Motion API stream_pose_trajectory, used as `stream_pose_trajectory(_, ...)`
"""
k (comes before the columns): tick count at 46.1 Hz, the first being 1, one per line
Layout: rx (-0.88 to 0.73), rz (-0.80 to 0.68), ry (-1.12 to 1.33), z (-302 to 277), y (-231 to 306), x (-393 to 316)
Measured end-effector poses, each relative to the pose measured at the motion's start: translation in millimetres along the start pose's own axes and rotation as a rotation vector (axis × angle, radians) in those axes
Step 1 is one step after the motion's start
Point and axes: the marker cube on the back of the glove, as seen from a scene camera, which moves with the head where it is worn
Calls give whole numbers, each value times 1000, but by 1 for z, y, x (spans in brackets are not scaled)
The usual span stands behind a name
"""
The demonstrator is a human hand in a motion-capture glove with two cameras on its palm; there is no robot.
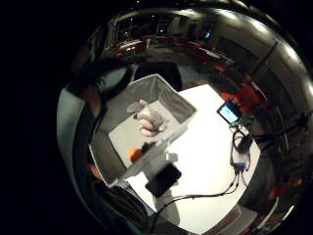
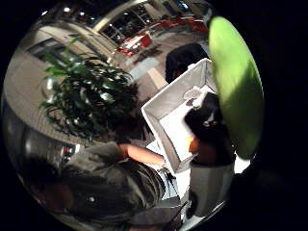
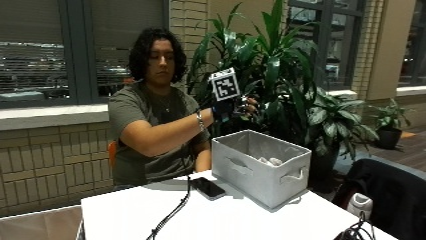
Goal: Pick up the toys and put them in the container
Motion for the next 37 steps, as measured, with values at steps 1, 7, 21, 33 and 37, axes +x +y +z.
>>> stream_pose_trajectory(1, -28, 10, 21, 6, -4, -2)
stream_pose_trajectory(7, -90, 21, -21, 22, 2, -3)
stream_pose_trajectory(21, -24, 158, 28, 16, 118, 62)
stream_pose_trajectory(33, 96, 331, 57, 14, 209, 130)
stream_pose_trajectory(37, 112, 390, 59, 14, 230, 146)
